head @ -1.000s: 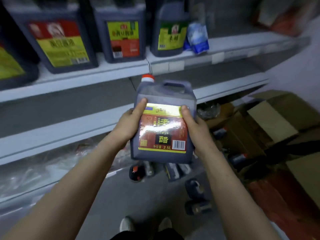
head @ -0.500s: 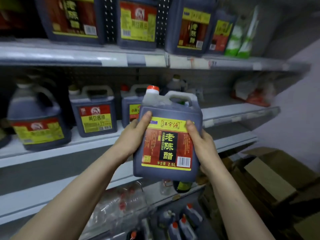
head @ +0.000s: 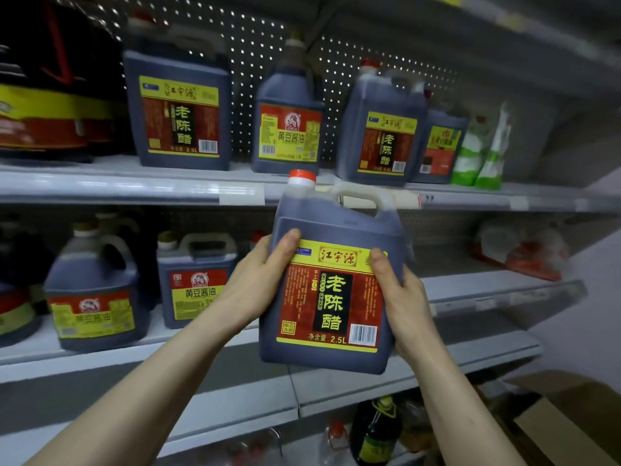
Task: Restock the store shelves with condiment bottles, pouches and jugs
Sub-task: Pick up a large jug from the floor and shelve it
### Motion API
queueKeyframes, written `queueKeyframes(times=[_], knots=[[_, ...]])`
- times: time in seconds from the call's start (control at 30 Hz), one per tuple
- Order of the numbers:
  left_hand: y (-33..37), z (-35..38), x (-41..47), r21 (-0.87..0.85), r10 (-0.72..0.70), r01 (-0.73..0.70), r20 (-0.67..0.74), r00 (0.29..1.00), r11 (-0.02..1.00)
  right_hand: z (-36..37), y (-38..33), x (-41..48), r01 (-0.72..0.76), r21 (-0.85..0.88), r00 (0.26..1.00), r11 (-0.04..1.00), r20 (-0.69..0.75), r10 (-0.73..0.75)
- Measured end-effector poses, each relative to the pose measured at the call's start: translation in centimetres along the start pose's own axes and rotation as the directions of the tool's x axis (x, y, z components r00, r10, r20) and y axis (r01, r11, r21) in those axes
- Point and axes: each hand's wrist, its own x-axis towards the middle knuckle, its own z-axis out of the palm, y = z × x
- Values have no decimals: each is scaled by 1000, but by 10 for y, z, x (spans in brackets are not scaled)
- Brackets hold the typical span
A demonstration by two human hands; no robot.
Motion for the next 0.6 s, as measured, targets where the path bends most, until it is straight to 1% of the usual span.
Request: queueKeyframes(times=[0.17,0.33,0.47,0.6], knots=[[6,12,25,-37,28,-31,-77,997,999,-8,-5,46,57,24,995,998,85,-59],[13,12,46,-34,78,-84,-166,983,996,-7,-13,91,128,63,972,990,192,-138],[23,-7,53,-1,113,-120,-310,944,993,16,-28,117,198,86,935,976,283,-214],[43,-39,58,45,163,-157,-362,918,987,48,-48,133,247,152,904,957,320,-284]])
